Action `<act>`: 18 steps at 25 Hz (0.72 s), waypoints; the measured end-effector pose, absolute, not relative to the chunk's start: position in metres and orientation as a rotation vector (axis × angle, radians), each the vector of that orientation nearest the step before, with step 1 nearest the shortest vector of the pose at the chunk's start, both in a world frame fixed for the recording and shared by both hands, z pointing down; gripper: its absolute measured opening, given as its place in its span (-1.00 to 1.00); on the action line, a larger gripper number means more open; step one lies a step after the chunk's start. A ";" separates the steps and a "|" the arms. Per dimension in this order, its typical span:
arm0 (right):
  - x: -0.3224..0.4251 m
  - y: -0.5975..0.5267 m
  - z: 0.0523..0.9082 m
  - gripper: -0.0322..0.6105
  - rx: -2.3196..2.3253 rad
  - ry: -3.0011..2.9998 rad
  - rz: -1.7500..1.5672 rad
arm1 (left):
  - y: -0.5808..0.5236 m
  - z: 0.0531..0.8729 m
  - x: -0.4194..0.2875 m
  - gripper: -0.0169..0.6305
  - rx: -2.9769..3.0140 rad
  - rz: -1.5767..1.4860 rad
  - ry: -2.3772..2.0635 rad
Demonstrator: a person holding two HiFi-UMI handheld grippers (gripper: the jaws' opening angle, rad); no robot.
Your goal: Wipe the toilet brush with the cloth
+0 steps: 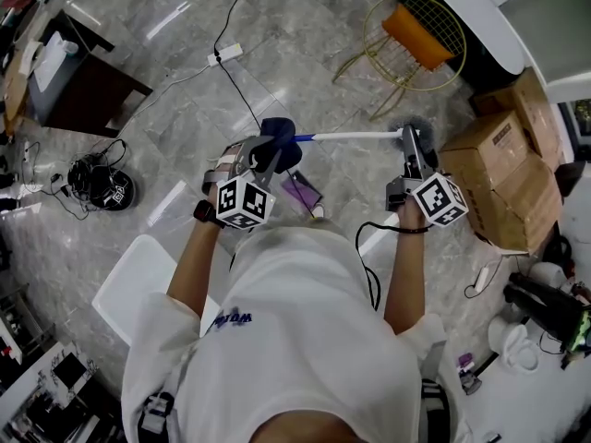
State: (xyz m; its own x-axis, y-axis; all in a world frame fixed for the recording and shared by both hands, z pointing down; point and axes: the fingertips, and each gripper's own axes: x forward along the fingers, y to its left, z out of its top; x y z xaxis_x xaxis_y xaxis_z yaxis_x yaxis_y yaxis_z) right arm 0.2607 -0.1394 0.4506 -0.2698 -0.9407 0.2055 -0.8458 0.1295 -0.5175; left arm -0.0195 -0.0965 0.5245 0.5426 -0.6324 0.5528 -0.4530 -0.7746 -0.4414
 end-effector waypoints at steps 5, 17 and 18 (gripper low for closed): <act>0.257 -0.138 0.456 -0.26 -1.782 2.206 -0.849 | -0.103 0.525 -0.027 -0.78 -2.660 -1.027 1.070; 0.274 -0.130 0.472 -0.26 -1.851 2.072 -0.887 | -0.118 0.521 -0.063 -0.79 -2.934 -0.820 1.479; 0.276 -0.128 0.473 -0.26 -1.860 2.062 -0.881 | -0.119 0.522 -0.067 -0.79 -2.917 -0.822 1.507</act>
